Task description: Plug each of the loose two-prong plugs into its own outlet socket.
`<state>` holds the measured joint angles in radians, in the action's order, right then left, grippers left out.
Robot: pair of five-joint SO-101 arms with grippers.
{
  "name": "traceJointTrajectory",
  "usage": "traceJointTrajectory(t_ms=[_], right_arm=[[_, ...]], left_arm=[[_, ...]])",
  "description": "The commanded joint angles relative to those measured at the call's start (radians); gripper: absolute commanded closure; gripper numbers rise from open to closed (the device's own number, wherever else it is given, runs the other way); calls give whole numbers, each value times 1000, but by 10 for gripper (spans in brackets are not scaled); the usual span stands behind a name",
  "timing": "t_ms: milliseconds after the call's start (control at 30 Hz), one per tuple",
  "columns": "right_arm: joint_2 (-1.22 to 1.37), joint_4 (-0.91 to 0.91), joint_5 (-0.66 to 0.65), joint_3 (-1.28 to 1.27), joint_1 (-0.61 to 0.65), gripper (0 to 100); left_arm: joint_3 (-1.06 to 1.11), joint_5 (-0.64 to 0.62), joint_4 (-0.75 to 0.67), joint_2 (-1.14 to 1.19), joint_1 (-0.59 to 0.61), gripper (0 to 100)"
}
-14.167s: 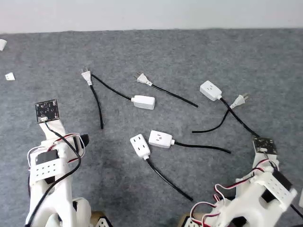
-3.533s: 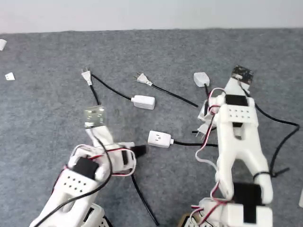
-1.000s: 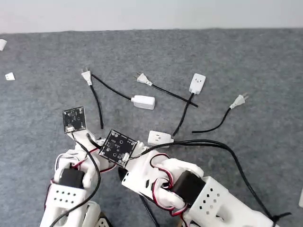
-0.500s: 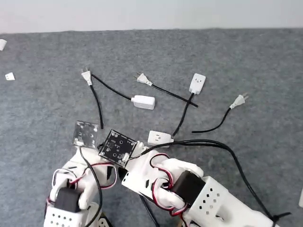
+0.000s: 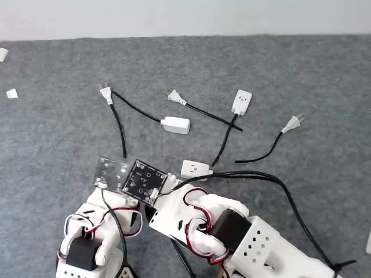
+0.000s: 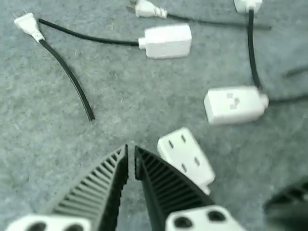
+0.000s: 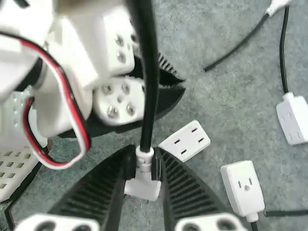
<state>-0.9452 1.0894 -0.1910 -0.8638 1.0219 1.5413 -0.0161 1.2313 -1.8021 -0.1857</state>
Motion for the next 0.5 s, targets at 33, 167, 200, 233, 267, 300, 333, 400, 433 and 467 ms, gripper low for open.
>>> traceJointTrajectory(t_ms=[33, 167, 200, 233, 267, 300, 333, 400, 433, 467], right_arm=[[-19, -21, -32, -2, 8, 991], [-21, -19, -37, -2, -8, 991], [-25, -21, -35, -2, -13, 991], [-27, -19, -35, -2, -21, 991], [-28, -18, -35, -2, -27, 991], [-28, -18, -35, 0, -35, 991], [-28, -15, -35, 3, -44, 991], [-30, -15, -35, 8, -68, 991], [-30, -13, -35, 17, -81, 991], [-30, -8, -34, 23, -94, 991]], left_arm=[[-10, 181, 25, -12, -3, 979], [-7, 187, 18, -12, -2, 980], [-7, 186, 18, -12, -2, 981], [-5, 186, 18, -12, 0, 981], [-5, 186, 21, -12, 0, 981], [2, 186, 17, -12, 0, 981], [5, 186, 15, -12, 0, 980], [7, 147, -11, -12, 14, 980], [7, 114, -31, -11, 44, 980], [7, 86, -54, -9, 83, 980]])
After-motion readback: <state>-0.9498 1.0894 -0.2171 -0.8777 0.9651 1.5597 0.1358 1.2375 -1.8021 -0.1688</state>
